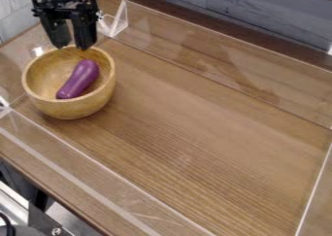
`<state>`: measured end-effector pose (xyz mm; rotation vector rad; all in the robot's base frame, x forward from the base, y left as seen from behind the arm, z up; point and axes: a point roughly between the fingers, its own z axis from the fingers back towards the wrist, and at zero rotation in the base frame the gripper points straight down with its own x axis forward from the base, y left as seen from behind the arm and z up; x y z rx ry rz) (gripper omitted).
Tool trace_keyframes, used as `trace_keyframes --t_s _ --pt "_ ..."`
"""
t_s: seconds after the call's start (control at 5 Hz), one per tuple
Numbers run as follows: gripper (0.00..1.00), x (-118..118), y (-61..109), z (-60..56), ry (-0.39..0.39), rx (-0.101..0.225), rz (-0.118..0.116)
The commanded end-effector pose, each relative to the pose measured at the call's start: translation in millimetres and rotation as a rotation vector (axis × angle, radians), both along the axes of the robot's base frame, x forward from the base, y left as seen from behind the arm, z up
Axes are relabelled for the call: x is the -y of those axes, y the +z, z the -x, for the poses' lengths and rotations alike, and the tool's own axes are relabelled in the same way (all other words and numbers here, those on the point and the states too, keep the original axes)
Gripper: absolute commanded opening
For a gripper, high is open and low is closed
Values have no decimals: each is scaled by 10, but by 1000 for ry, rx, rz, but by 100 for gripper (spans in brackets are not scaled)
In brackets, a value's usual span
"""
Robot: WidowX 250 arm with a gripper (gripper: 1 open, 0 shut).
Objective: Remove the purple eggplant from inside the brown bowl and put it on the table
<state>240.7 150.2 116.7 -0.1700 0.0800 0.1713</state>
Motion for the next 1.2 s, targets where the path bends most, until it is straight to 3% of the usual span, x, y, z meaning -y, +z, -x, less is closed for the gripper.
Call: trace_keyframes --t_s 0.0,1.0 --pt "100 -29 252 -67 1 83 -54" --pt "100 -48 -84 -45 42 56 -56"
